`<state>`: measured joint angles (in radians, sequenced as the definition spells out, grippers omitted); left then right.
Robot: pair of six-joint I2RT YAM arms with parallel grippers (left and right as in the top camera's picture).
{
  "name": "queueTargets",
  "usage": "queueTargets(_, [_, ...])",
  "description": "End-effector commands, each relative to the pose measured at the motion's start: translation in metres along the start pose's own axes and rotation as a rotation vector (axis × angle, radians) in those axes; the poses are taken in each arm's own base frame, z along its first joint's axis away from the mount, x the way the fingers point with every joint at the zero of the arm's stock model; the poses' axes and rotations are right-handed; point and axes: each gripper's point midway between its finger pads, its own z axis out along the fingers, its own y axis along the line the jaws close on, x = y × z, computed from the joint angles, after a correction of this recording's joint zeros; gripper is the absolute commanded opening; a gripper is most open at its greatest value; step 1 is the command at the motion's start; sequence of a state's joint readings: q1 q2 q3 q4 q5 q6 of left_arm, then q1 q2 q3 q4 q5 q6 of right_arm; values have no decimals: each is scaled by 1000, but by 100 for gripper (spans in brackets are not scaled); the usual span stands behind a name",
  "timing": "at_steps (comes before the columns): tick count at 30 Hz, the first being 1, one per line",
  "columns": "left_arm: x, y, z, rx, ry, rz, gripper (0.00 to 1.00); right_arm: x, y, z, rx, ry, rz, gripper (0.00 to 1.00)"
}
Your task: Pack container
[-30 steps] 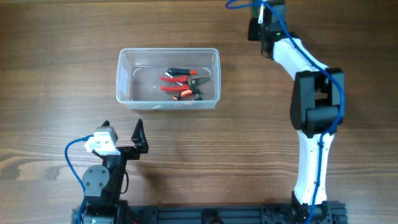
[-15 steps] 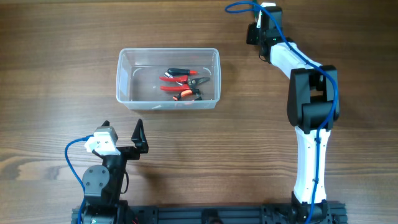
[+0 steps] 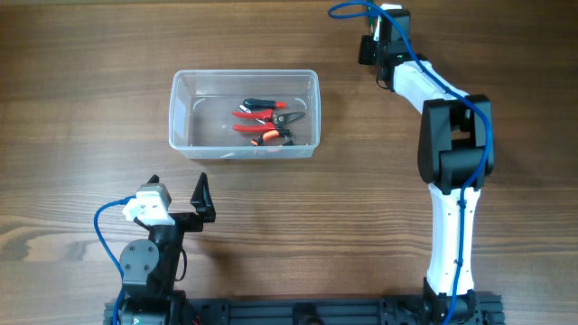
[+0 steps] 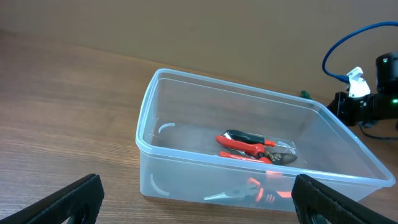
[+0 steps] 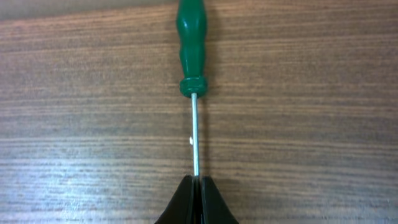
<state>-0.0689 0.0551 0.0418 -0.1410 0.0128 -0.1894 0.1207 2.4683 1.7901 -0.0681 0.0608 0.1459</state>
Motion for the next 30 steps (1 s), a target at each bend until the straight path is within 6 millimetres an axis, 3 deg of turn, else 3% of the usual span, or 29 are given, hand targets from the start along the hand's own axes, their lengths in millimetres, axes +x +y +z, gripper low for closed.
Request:
queueTargets(1, [1, 2, 0, -9, 1, -10, 100, -15, 3, -21, -1, -2, -4, 4])
queueTargets(8, [2, 2, 0, -9, 2, -10, 100, -57, 5, -72, 8, -41, -21, 4])
queueTargets(16, [1, 2, 0, -9, 1, -10, 100, -81, 20, -119, -8, -58, -97, 4])
queueTargets(20, [1, 2, 0, -9, 1, -10, 100, -72, 31, -132, -24, -8, -97, 4])
queueTargets(25, [1, 2, 0, -9, 1, -10, 100, -23, 45, -141, -99, 206, 110, 4])
queueTargets(27, [1, 2, 0, -9, 1, -10, 100, -15, 46, -143, -100, 243, 135, 5])
queueTargets(28, [2, 2, 0, -9, 2, -10, 100, -18, 46, -142, -101, 231, 130, 9])
queueTargets(30, [1, 2, 0, -9, 1, -10, 100, -31, 47, -139, -112, 177, 116, 30])
